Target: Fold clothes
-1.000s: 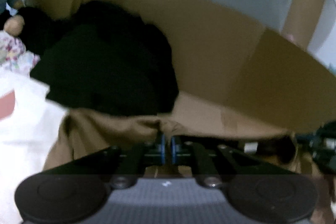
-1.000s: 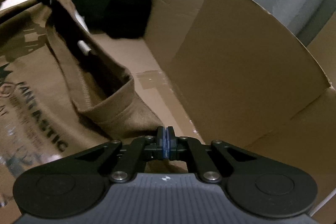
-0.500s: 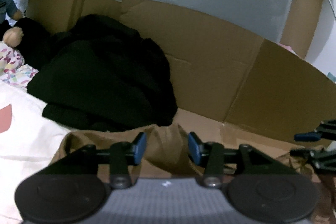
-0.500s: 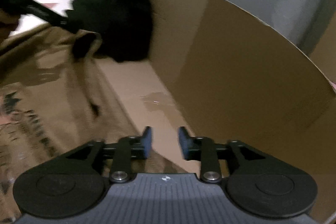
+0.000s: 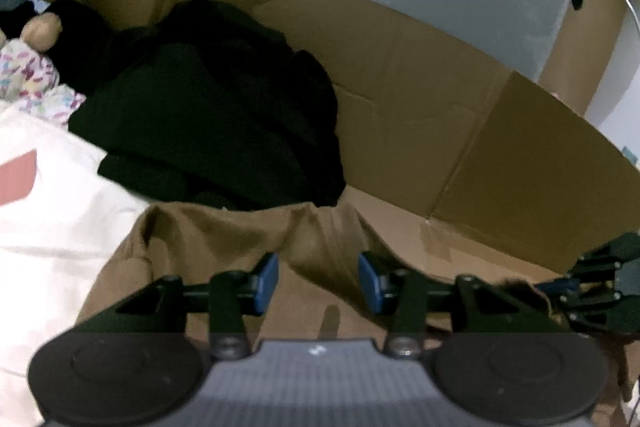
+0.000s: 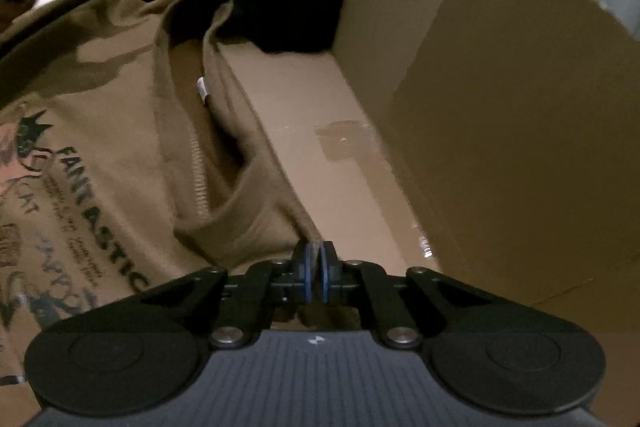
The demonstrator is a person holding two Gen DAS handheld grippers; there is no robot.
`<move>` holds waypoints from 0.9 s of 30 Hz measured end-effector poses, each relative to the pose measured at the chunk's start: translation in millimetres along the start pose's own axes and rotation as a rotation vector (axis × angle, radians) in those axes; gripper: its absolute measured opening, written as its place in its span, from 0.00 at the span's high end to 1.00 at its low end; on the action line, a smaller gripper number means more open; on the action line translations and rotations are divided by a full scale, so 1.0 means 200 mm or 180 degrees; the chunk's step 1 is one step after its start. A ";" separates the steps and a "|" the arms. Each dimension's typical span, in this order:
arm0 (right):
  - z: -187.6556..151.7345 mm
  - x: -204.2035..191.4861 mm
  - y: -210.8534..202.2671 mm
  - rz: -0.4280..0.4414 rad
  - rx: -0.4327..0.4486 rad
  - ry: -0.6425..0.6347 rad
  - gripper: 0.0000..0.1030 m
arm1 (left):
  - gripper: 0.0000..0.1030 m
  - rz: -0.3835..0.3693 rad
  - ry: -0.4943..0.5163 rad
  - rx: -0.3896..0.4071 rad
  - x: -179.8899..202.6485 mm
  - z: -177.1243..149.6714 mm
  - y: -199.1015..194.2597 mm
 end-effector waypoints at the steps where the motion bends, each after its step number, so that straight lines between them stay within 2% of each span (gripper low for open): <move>1: 0.00 0.00 0.00 -0.0093 0.0015 0.0012 0.95 | 0.54 -0.0002 0.0004 -0.0006 0.00 0.00 0.00; 5: 0.03 0.04 0.00 -0.0462 0.0038 0.0051 0.95 | 0.54 0.0003 0.0036 -0.0059 -0.02 -0.02 0.00; 6: 0.04 0.06 0.01 -0.0626 0.0032 0.0076 0.95 | 0.54 0.0003 0.0034 -0.0067 -0.03 -0.03 0.00; 9: 0.07 0.09 0.04 -0.0828 -0.0012 0.0145 0.85 | 0.54 0.0021 0.0052 -0.0078 -0.04 -0.04 -0.03; 10: 0.08 0.10 0.04 -0.0862 -0.0033 0.0170 0.77 | 0.54 0.0024 0.0057 -0.0082 -0.04 -0.04 -0.03; 11: 0.09 0.10 0.04 -0.0893 -0.0045 0.0178 0.64 | 0.53 0.0025 0.0061 -0.0086 -0.04 -0.04 -0.03; 12: 0.10 0.10 0.04 -0.0918 -0.0035 0.0160 0.58 | 0.53 0.0030 0.0059 -0.0091 -0.05 -0.04 -0.04; 14: 0.10 0.09 0.02 -0.0960 -0.0006 0.0136 0.35 | 0.51 0.0031 0.0041 -0.0100 -0.06 -0.04 -0.05; 16: 0.10 0.11 -0.01 -0.0960 0.0029 0.0238 0.27 | 0.50 0.0037 0.0041 -0.0103 -0.07 -0.04 -0.07; 20: 0.07 0.12 -0.07 -0.0847 0.0049 0.0361 0.27 | 0.49 0.0053 0.0062 -0.0127 -0.09 -0.04 -0.11; 27: 0.02 0.03 -0.15 -0.0406 0.0222 0.0237 0.28 | 0.48 0.0133 0.0079 -0.0191 -0.18 -0.10 -0.22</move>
Point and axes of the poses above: each gripper's, at about its wrist camera, not at the fingertips, and y roughly the way its jaws point, x to its right, z to its top, the point moved 1 cm from there along y, roughly the way its jaws point
